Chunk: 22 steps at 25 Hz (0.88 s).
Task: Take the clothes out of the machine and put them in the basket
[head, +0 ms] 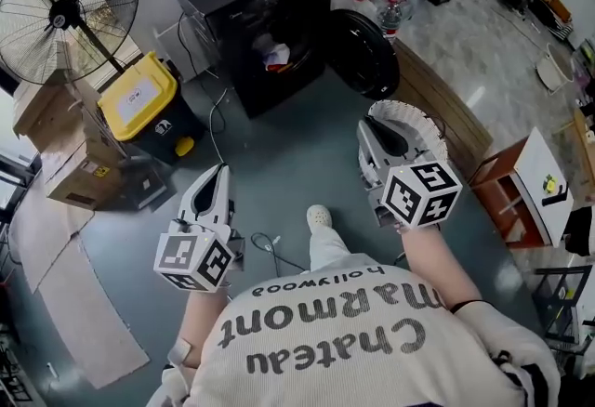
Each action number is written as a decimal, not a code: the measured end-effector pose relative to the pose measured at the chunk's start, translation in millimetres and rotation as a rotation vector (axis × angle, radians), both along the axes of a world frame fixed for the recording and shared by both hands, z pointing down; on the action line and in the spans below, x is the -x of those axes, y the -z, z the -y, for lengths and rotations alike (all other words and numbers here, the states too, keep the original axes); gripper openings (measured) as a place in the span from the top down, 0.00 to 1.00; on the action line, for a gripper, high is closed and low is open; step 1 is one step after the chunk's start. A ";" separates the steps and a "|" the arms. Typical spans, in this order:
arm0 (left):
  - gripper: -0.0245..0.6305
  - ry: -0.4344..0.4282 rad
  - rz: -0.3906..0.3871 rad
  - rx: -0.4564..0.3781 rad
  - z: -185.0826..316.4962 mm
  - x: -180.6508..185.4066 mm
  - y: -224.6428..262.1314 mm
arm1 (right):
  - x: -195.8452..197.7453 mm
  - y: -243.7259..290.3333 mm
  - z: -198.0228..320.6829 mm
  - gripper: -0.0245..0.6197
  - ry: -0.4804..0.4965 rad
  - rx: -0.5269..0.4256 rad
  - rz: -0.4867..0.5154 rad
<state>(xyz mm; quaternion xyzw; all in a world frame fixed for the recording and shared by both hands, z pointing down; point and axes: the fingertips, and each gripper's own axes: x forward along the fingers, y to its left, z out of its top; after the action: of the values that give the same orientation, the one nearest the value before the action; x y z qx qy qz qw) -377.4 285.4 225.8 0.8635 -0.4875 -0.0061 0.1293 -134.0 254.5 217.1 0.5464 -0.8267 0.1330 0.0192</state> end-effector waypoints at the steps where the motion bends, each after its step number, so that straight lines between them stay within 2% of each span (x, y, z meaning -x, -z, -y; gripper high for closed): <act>1: 0.95 0.005 0.001 0.001 7.0 0.3 -0.1 | 1.4 -0.4 8.3 0.89 0.008 0.002 -0.006; 6: 0.95 0.033 0.014 0.000 46.7 -3.8 -0.8 | -2.1 -7.0 56.1 0.89 0.046 0.009 -0.020; 12: 0.95 0.068 0.027 -0.027 113.6 -26.1 17.9 | -24.3 -1.6 134.5 0.89 0.078 0.020 -0.001; 18: 0.95 0.107 0.003 -0.042 176.2 -47.6 26.4 | -42.0 10.8 207.2 0.89 0.119 0.000 0.007; 22: 0.95 0.121 -0.004 -0.031 203.0 -59.1 21.3 | -50.1 5.6 237.3 0.89 0.137 0.004 0.014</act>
<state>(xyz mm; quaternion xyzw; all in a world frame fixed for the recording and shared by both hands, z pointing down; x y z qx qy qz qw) -318.3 82.3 204.5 0.8343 -0.5383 -0.0233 0.1166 -83.9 17.2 211.5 0.4874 -0.8621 0.1369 0.0239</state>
